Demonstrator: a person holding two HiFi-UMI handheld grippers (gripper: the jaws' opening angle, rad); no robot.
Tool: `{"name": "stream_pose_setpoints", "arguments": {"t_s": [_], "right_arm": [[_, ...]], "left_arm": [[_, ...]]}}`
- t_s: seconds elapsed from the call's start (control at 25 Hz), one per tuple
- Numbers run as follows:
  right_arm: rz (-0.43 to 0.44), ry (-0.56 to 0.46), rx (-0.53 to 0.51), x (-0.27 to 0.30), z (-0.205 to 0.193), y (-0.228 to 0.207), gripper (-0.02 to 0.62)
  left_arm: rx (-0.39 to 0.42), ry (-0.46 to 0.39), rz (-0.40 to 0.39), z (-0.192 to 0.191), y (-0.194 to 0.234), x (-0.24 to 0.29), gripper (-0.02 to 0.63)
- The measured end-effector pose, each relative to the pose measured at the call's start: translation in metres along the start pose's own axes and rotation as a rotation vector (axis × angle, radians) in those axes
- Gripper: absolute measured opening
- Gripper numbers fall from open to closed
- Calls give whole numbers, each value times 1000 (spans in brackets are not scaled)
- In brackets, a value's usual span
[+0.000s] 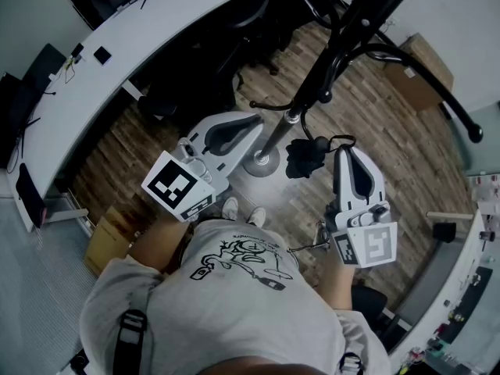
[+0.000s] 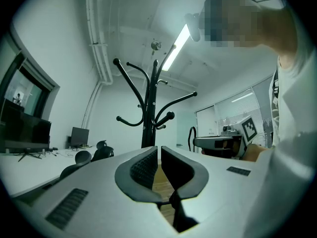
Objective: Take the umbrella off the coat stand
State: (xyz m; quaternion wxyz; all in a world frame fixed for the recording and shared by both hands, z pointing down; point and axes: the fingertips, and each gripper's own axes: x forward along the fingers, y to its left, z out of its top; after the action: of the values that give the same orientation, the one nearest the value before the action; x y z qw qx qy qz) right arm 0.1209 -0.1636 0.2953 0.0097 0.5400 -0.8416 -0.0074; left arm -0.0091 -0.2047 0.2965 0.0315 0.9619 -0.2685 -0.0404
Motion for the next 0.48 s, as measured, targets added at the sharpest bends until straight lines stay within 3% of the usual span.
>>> {"name": "stream_pose_setpoints", "arguments": {"t_s": [0.48], "right_arm": [[-19,26,0,-7,-8,-7,15]], "left_arm": [[-27,10,29,-9,3,0,28]]}}
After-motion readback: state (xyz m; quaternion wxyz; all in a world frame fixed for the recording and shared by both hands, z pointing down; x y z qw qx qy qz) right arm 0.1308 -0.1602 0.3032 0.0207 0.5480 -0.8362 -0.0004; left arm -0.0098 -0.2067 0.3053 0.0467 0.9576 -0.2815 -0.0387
